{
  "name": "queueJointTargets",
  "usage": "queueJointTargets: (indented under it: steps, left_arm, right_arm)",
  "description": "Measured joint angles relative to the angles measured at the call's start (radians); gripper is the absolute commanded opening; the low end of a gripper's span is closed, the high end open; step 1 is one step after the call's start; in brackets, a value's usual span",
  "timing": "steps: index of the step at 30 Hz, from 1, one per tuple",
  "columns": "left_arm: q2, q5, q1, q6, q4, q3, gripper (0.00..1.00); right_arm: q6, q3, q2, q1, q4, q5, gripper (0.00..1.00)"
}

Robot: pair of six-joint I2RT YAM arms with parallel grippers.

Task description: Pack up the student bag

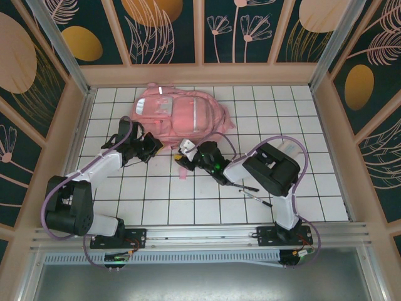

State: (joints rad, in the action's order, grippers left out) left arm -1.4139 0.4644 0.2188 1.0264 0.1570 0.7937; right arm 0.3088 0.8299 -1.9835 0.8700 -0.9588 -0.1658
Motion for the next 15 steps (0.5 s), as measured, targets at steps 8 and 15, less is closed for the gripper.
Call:
queueJointTargets:
  steps: [8, 15]
  left_arm:
    - [0.003, 0.0, 0.0, 0.001, -0.004, -0.016, 0.0]
    - [0.007, 0.0, 0.002, 0.001, -0.005, -0.016, 0.0]
  right_arm:
    - [0.0, -0.057, 0.0, 0.011, -0.101, 0.057, 0.47]
    - [0.0, -0.056, -0.001, 0.016, -0.126, 0.088, 0.45]
